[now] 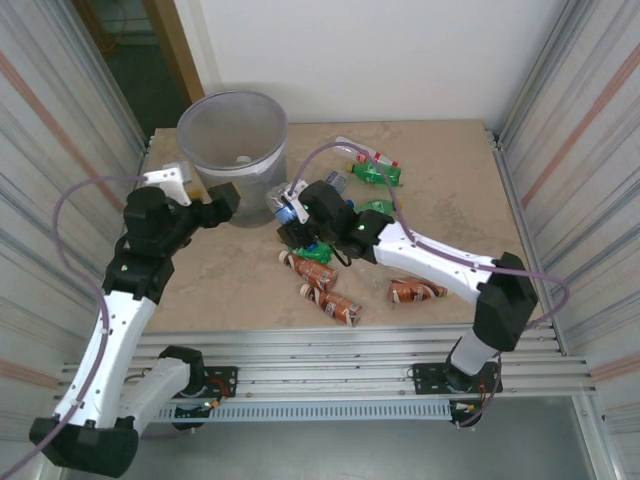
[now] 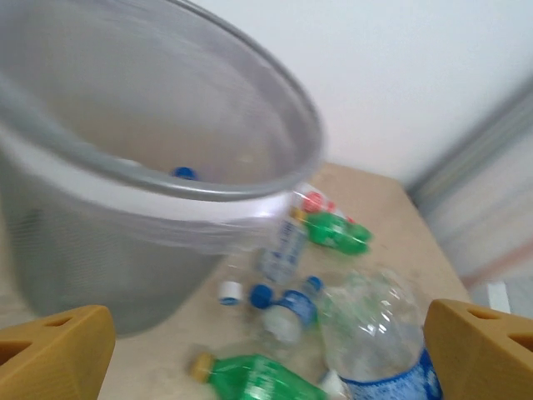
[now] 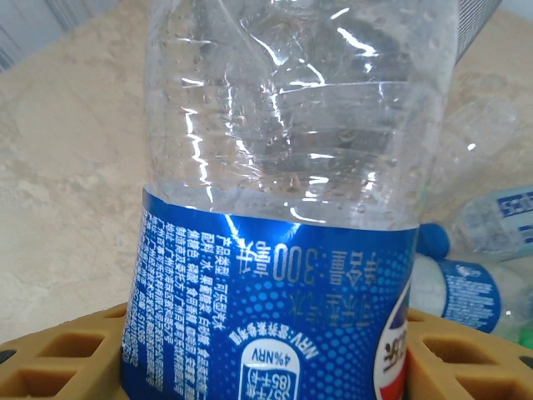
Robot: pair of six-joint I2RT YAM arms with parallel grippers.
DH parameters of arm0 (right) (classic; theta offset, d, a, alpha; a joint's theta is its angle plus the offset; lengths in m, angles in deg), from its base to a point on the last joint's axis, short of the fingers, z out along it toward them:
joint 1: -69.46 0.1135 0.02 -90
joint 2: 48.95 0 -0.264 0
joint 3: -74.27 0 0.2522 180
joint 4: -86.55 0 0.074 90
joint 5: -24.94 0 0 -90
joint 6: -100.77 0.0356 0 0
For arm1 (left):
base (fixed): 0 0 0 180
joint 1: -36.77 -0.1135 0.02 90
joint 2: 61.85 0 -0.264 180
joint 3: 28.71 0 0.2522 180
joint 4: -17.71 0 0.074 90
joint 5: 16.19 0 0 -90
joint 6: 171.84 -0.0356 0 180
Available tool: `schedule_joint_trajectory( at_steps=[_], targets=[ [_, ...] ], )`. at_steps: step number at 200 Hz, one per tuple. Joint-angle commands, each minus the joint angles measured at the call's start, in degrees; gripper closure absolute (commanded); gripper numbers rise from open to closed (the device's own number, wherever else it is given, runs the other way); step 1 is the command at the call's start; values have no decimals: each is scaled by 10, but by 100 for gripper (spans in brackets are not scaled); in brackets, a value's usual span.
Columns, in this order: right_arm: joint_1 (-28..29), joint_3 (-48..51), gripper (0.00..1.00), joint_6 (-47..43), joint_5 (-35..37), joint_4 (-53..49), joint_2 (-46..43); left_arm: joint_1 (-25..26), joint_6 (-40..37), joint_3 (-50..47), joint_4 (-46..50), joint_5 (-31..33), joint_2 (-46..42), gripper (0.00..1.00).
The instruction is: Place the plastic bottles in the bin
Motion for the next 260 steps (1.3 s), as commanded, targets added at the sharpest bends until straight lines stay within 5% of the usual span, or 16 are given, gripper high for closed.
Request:
schedule_joint_trajectory(
  at_steps=[1, 110, 194, 218, 260],
  targets=[
    [-1, 24, 50, -2, 9, 53, -51, 47, -1, 40, -48, -36, 28, 5],
    [3, 22, 48, -38, 13, 118, -86, 93, 90, 77, -198, -200, 180, 13],
    [-12, -22, 47, -41, -3, 132, -47, 93, 105, 71, -221, -230, 195, 49],
    [-14, -32, 44, -41, -7, 130, -42, 93, 108, 72, -231, -229, 199, 66],
    [-14, -26, 19, -33, 11, 117, -51, 90, 53, 127, -183, -188, 207, 80]
  ],
)
